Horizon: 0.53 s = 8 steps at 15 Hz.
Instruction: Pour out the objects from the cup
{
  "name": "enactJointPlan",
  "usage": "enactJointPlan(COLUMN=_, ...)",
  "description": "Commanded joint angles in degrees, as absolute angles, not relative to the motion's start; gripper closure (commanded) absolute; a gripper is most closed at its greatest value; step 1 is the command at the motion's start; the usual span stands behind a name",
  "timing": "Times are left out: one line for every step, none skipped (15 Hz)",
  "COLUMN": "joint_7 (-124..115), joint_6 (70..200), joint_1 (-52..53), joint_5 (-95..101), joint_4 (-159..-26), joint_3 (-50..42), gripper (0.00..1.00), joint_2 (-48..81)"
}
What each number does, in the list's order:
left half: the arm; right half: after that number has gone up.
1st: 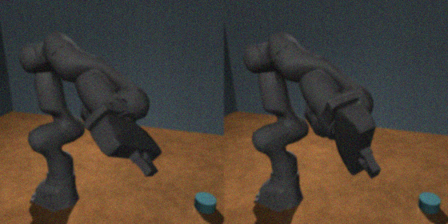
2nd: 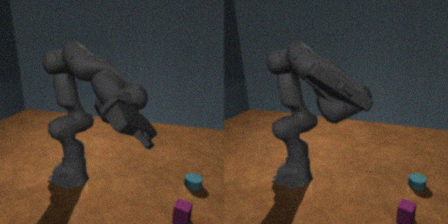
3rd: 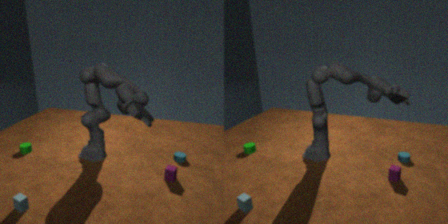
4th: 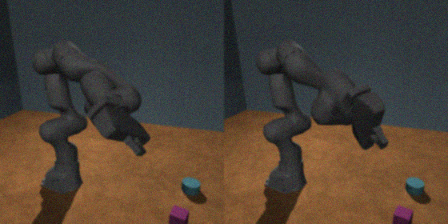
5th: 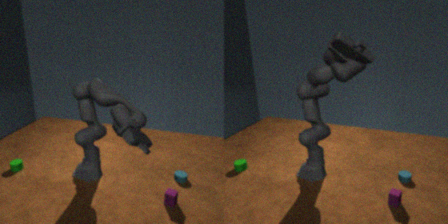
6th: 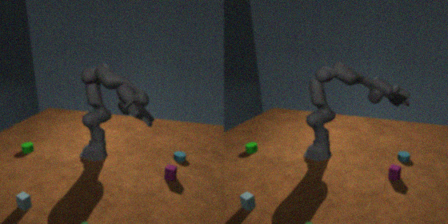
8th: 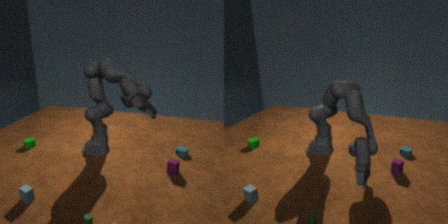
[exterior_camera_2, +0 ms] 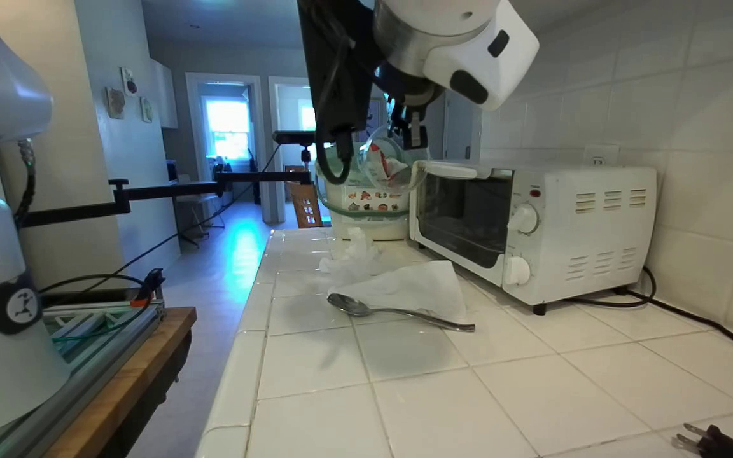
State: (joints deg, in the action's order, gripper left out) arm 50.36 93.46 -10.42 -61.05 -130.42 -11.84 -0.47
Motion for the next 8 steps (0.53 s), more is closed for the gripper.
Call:
enactJointPlan(joint_7=47.5, joint_6=89.1, joint_1=-11.4, joint_5=-63.4, joint_4=-128.6, joint_3=-12.2, gripper=0.98, joint_2=1.4)
enactJointPlan(joint_7=47.1, joint_6=88.4, joint_1=-11.5, joint_5=-63.8, joint_4=-128.5, joint_3=-12.2, gripper=0.98, joint_2=1.7)
enactJointPlan(joint_7=46.6, joint_6=87.5, joint_1=-11.7, joint_5=-64.3, joint_4=-128.3, joint_3=-12.3, gripper=0.98, joint_2=1.9)
enactJointPlan(joint_7=46.3, joint_6=86.7, joint_1=-11.9, joint_5=-64.7, joint_4=-128.1, joint_3=-12.4, gripper=0.98, joint_2=2.2)
enactJointPlan(joint_7=45.9, joint_6=85.8, joint_1=-12.0, joint_5=-65.2, joint_4=-128.1, joint_3=-12.5, gripper=0.98, joint_2=2.4)
enactJointPlan(joint_7=45.4, joint_6=84.7, joint_1=-12.2, joint_5=-65.6, joint_4=-128.0, joint_3=-12.6, gripper=0.98, joint_2=2.6)
enactJointPlan(joint_7=45.0, joint_6=83.8, joint_1=-12.2, joint_5=-65.9, joint_4=-127.9, joint_3=-12.8, gripper=0.98, joint_2=2.8)
enactJointPlan(joint_7=44.5, joint_6=82.9, joint_1=-12.3, joint_5=-66.3, joint_4=-127.8, joint_3=-12.8, gripper=0.98, joint_2=2.9)
